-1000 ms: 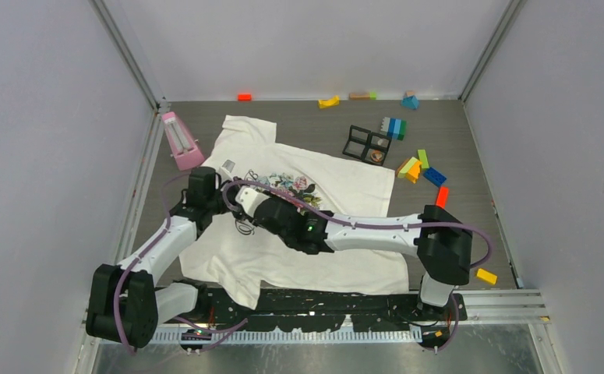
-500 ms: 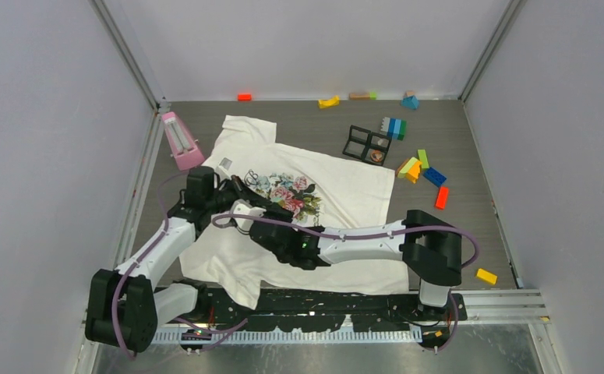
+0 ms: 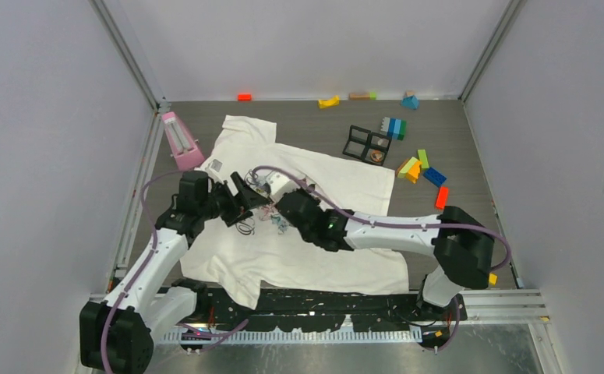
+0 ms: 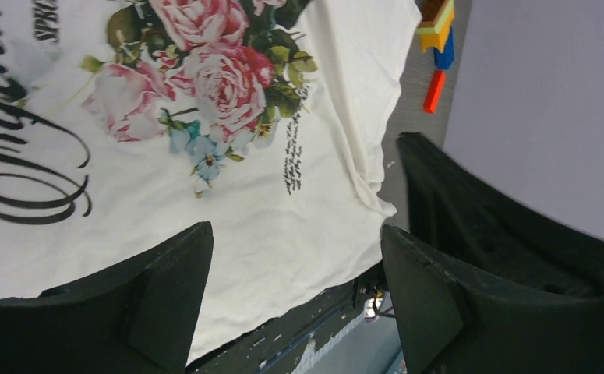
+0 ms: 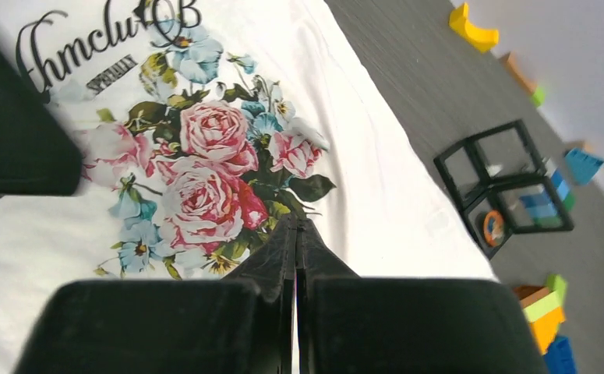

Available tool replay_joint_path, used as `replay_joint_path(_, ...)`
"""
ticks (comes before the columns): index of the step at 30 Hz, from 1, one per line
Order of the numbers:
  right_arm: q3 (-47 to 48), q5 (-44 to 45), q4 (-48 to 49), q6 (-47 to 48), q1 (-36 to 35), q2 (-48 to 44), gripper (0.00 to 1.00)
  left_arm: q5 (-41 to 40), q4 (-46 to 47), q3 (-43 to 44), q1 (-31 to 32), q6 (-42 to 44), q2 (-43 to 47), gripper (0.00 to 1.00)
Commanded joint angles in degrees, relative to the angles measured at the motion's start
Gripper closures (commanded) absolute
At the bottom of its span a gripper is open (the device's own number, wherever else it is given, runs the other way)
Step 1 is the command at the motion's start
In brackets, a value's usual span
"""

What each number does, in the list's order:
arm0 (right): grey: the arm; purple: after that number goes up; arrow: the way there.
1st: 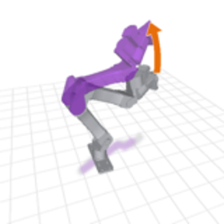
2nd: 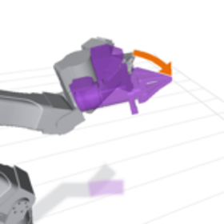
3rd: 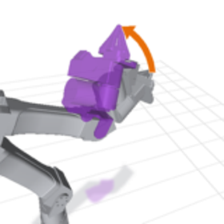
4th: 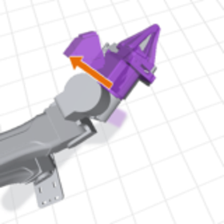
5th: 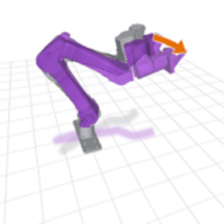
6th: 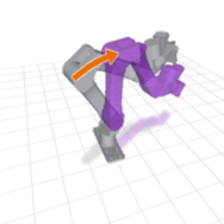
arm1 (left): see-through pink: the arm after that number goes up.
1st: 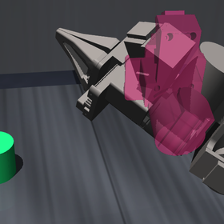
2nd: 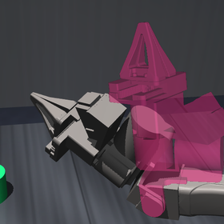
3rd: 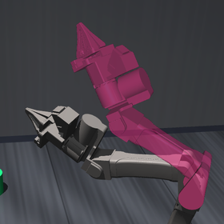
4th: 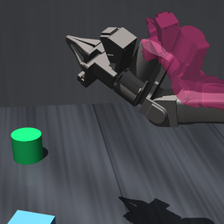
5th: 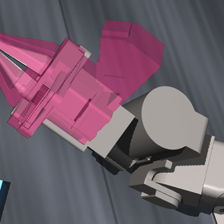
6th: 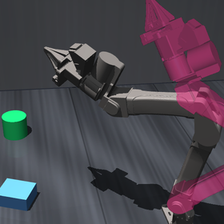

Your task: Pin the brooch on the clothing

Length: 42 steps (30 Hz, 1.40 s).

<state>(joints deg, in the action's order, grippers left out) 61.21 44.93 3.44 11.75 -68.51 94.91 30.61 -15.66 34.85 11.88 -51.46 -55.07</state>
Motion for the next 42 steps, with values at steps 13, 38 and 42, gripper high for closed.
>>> replay_joint_path(13,4.2,-37.8,-16.0,-29.0,26.0,-4.0,0.72,-11.3,-7.4,-0.1,-0.5,9.3,5.8,0.05)
replay_joint_path(38,34.3,-21.5,-32.5,-53.2,25.8,26.0,0.66,-27.2,-24.3,20.1,-0.9,38.3,-3.3,0.02)
replay_joint_path(42,39.7,-20.7,-34.9,-53.4,25.4,29.8,0.67,-26.7,-24.5,19.7,-0.9,38.5,-2.6,0.02)
